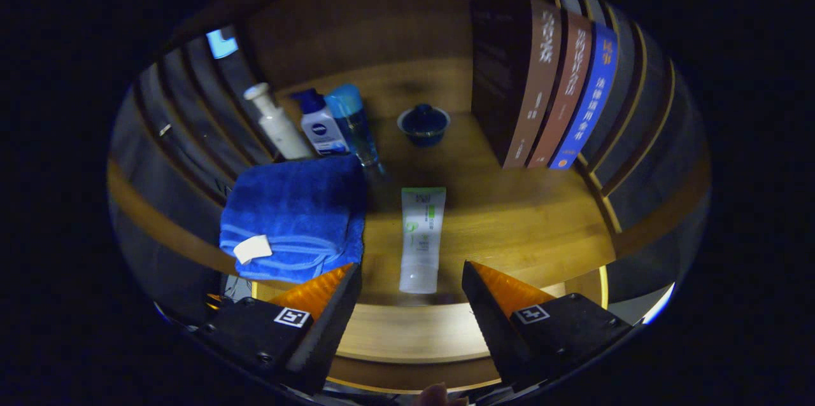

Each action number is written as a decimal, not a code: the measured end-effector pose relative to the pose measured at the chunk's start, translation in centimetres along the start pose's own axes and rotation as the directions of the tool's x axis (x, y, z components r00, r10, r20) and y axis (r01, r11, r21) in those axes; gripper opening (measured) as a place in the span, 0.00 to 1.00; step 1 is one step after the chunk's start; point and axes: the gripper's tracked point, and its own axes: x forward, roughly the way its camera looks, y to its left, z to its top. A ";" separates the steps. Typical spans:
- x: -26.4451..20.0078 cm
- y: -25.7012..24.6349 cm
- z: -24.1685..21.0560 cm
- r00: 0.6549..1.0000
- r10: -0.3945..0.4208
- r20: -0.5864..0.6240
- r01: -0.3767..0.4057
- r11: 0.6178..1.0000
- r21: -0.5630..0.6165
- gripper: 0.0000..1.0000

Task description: Pull open the drawer, take out the items inside it, and place them on the countertop above the cabinet.

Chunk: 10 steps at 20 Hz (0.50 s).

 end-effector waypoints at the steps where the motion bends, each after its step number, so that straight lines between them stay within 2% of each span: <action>1: -1.9 0.2 0.2 0.998 0.008 0.064 -0.007 1.000 -0.012 1.00; 3: -5.2 1.1 -0.4 0.983 0.048 0.177 -0.048 0.999 -0.006 1.00; 7: -10.9 1.8 -3.8 0.931 0.115 0.346 -0.123 0.992 0.001 1.00; 10: -12.9 0.2 -7.8 0.882 0.083 0.465 -0.096 0.995 0.005 1.00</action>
